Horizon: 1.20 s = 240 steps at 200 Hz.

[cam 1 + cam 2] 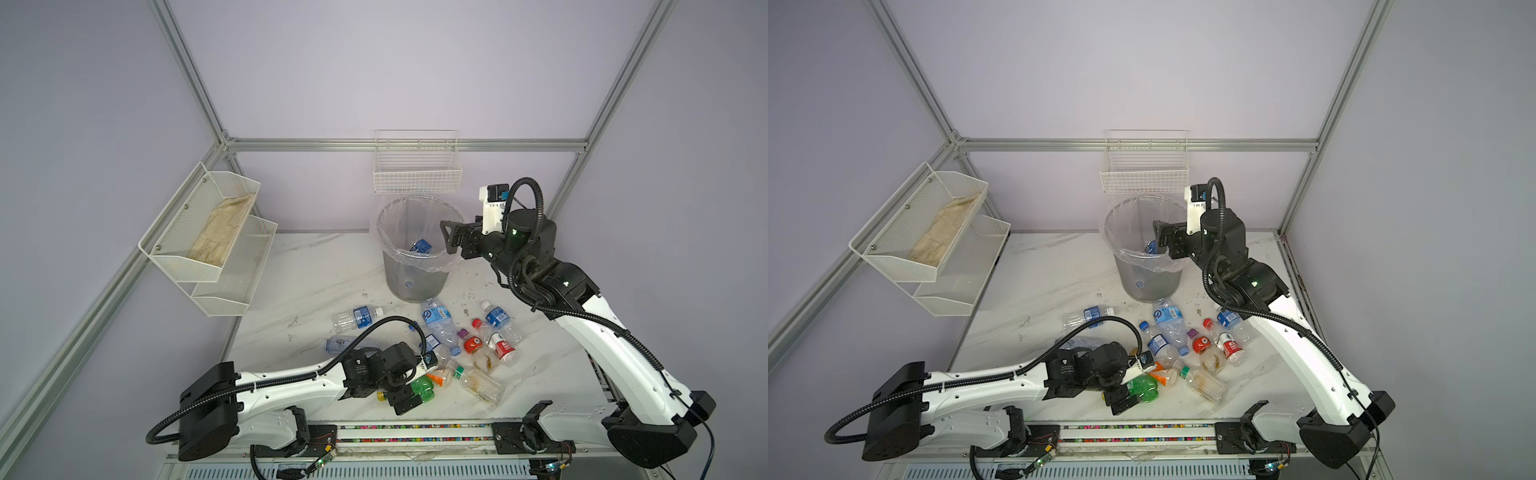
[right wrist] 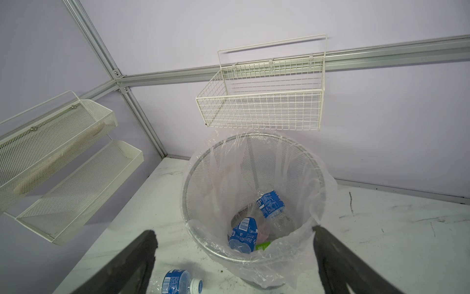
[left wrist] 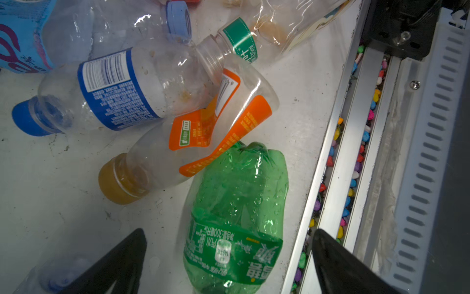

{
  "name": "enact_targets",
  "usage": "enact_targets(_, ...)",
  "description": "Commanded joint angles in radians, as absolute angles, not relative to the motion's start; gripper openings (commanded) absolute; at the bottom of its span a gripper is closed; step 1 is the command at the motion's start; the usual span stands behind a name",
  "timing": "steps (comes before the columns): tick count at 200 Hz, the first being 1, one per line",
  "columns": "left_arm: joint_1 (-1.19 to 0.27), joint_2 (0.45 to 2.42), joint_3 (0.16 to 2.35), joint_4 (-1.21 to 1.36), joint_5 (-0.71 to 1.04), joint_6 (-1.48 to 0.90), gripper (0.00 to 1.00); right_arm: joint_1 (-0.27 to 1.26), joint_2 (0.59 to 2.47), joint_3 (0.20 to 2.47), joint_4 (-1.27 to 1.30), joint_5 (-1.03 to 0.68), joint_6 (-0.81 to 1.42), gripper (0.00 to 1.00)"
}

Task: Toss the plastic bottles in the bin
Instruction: 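Lower the left gripper onto the green soda bottle and close on it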

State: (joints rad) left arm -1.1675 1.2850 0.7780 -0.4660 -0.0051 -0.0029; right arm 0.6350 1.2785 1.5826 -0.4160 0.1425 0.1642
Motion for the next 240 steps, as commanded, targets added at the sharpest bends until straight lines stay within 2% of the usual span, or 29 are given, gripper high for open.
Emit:
enact_targets(1, -1.172, 1.314, 0.876, -0.459, -0.011, 0.032, 1.00, 0.637, 1.242, 1.568, -0.418, 0.159, 0.180, 0.97)
enact_targets(105, -1.174, 1.478, 0.917, -0.476, 0.000, 0.031, 1.00, 0.637, 1.194, 1.496, -0.419, 0.171, 0.196, 0.97)
enact_targets(161, -1.174, 1.525, 0.925, -0.483, 0.000, 0.030, 0.97, 0.637, 1.174, 1.465, -0.419, 0.187, 0.199, 0.97)
enact_targets(207, -1.174, 1.549, 0.922, -0.491, 0.000, 0.027, 0.90, 0.637, 1.164, 1.448, -0.414, 0.198, 0.203, 0.98)
enact_targets(240, -1.176, 1.549, 0.922, -0.496, 0.000, 0.024, 0.74, 0.637, 1.158, 1.443, -0.416, 0.205, 0.208, 0.97)
